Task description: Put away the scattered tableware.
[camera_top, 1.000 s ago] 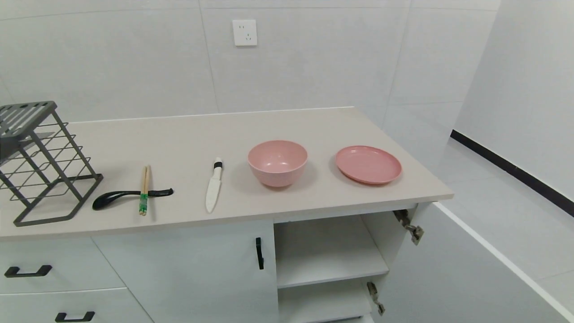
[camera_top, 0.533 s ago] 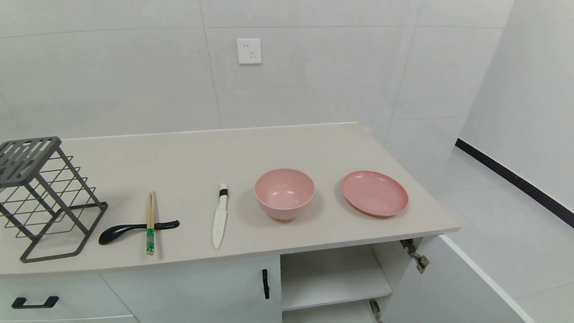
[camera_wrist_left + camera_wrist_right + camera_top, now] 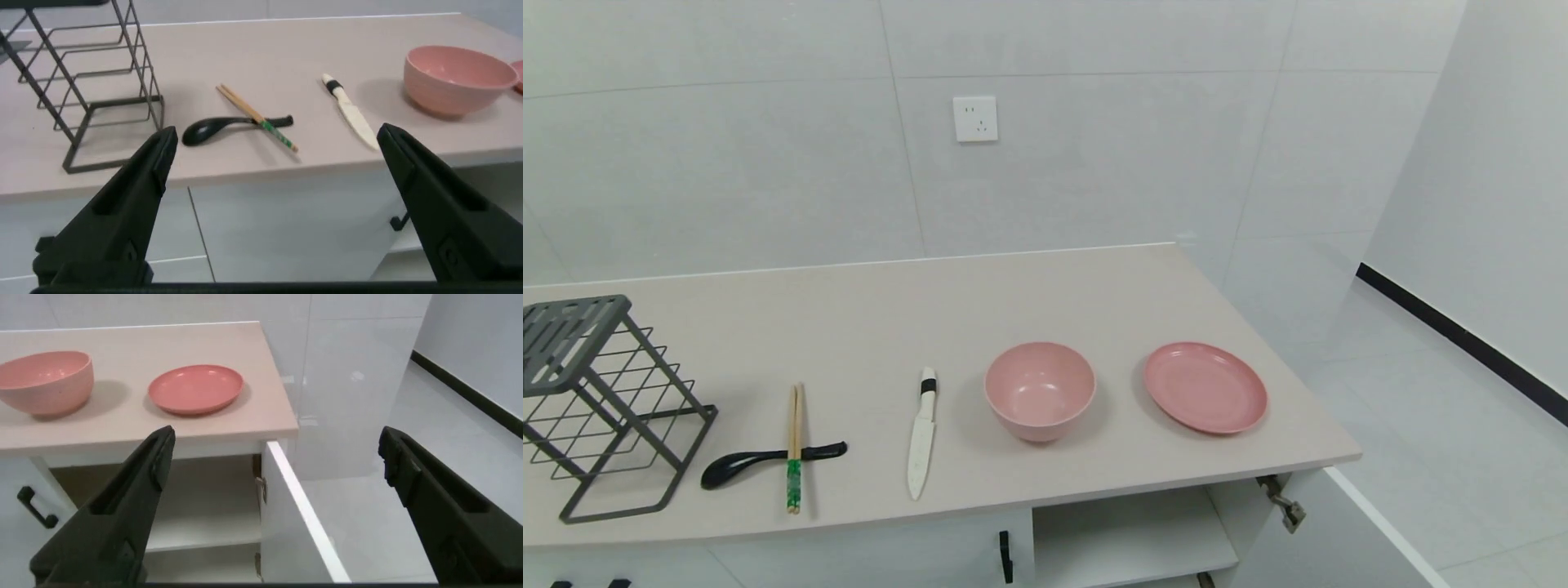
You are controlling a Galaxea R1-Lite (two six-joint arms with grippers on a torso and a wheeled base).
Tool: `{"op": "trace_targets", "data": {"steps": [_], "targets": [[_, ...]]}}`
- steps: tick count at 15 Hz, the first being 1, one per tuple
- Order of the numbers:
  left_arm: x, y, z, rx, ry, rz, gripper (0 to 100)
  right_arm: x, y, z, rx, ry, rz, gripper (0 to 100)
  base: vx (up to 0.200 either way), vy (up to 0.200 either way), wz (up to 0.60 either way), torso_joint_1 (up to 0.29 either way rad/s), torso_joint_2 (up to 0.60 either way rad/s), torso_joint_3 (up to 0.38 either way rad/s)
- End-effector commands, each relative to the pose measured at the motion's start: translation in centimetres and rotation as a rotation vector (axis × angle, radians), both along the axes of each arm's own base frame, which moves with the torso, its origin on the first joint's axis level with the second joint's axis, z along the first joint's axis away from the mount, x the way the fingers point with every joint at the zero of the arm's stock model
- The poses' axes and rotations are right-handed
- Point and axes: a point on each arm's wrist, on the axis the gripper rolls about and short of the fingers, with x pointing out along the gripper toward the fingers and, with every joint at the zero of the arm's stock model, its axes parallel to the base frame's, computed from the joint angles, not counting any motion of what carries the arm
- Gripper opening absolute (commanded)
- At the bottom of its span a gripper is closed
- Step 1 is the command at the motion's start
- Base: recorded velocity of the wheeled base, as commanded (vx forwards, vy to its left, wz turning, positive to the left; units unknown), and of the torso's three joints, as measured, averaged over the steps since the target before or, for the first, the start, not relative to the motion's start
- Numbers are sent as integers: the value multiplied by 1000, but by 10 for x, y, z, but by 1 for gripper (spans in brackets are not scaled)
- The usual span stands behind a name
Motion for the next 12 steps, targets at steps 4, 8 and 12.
{"op": "trace_targets", "data": {"steps": [4, 8, 12], "targets": [[0, 0, 0, 0, 0, 1, 100, 0, 0, 0, 0, 0, 0, 100, 0, 0, 0, 237, -481, -225], [0, 0, 0, 0, 0, 1, 100, 0, 0, 0, -2, -1, 0, 100, 0, 0, 0, 30, -43, -28], [0, 0, 0, 1, 0, 0, 100, 0, 0, 0, -3, -1, 2, 100, 0, 0, 0, 127, -249, -112]]}}
